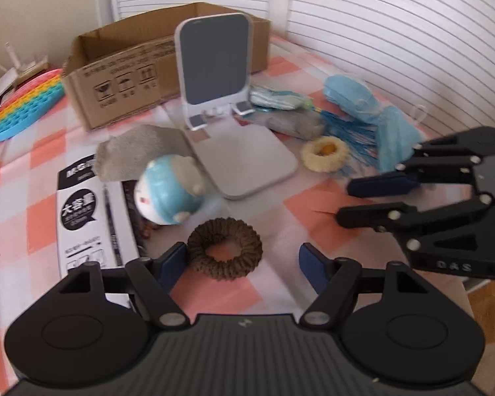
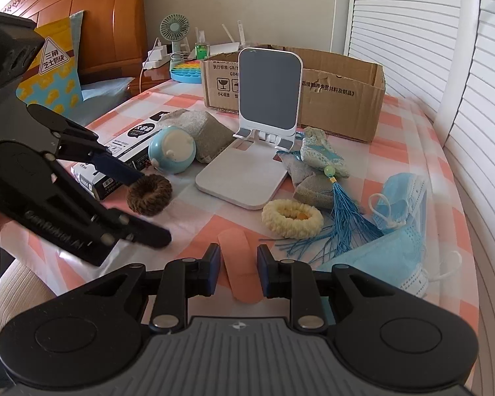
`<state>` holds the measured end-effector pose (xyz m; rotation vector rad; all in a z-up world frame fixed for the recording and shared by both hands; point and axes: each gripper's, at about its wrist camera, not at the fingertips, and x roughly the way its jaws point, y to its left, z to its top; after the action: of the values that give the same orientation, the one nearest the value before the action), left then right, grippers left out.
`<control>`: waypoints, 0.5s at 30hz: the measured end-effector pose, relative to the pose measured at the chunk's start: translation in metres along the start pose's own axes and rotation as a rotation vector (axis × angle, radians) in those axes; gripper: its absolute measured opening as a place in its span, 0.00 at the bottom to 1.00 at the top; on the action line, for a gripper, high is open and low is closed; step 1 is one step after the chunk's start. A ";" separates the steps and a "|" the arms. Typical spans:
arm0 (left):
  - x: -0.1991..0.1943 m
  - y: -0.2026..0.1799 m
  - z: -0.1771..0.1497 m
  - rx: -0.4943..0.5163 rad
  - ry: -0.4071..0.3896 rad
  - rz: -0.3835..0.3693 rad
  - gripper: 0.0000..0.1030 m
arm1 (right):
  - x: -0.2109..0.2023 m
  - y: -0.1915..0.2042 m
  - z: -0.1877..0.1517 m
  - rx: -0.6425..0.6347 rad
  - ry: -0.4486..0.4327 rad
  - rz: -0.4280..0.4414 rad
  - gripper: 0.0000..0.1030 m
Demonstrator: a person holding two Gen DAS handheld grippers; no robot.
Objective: Organize soft objects
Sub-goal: 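Close the left gripper on the brown hair tie while the right gripper grasps the pink bandage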
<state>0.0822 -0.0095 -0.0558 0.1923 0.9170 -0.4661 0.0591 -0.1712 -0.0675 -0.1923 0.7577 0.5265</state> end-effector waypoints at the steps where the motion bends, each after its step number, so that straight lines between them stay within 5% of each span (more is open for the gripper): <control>1: -0.001 -0.003 -0.001 0.014 -0.002 0.000 0.71 | -0.001 0.000 -0.001 -0.003 0.000 0.000 0.28; 9: 0.002 0.004 -0.001 -0.033 -0.032 0.045 0.67 | -0.002 0.002 -0.002 -0.035 0.001 0.001 0.28; 15: 0.000 0.002 0.000 -0.047 -0.049 0.046 0.48 | 0.003 0.005 0.002 -0.065 0.010 -0.009 0.28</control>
<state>0.0831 -0.0081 -0.0557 0.1578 0.8729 -0.4042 0.0594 -0.1653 -0.0682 -0.2588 0.7496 0.5422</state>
